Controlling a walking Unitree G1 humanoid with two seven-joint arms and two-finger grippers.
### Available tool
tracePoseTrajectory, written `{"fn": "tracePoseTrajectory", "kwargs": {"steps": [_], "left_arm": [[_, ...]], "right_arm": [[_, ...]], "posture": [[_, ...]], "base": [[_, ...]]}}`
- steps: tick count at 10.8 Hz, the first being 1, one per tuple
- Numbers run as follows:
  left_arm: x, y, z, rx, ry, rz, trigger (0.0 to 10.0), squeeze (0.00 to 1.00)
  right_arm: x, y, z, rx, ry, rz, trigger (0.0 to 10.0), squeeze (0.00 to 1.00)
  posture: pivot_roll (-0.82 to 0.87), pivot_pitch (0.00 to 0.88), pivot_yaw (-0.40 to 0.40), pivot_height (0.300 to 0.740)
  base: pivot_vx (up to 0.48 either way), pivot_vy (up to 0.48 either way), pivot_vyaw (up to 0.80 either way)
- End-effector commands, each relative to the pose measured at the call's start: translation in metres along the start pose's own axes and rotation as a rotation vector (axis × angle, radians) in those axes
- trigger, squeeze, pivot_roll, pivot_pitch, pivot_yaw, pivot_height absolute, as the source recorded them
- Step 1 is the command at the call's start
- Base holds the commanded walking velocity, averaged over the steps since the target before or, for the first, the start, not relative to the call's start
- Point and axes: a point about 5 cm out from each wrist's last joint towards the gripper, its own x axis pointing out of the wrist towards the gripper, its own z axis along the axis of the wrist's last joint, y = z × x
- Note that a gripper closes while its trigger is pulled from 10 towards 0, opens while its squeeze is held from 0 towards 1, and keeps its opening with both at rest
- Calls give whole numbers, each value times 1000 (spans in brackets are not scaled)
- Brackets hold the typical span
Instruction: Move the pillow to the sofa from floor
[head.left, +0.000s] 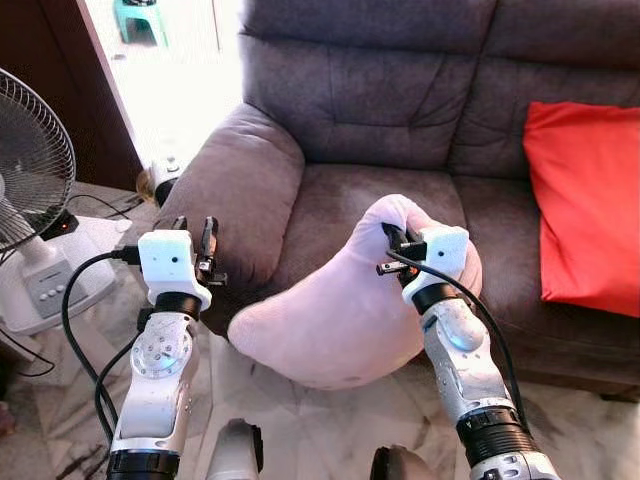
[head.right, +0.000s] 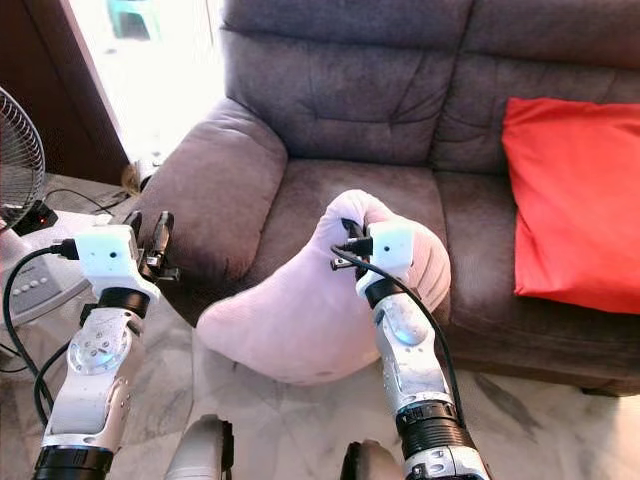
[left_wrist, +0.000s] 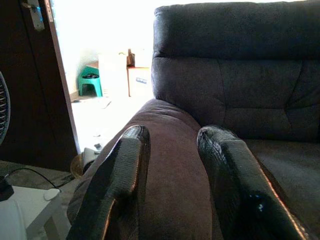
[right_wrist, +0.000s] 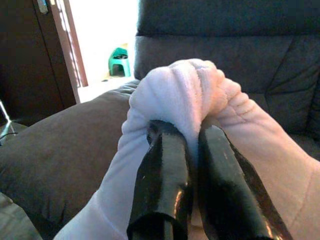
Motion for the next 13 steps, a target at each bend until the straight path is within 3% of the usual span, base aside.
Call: {"fn": "tracePoseTrajectory", "kwargs": {"steps": [1, 5, 13], "left_arm": [[2, -1, 1, 1, 0, 1, 10000, 0], [2, 0, 1, 6, 3, 0, 10000, 0], [-2, 4, -2, 14, 29, 3, 10000, 0]], "right_arm": [[11, 0, 25, -14, -102, 4, 10000, 0], [11, 3, 23, -10, -90, 5, 10000, 0], [12, 9, 23, 3, -87, 31, 10000, 0]], "posture": [[109, 70, -47, 674], [113, 71, -44, 739], [117, 70, -39, 740]], "base": [[0, 0, 0], [0, 0, 0], [0, 0, 0]]}}
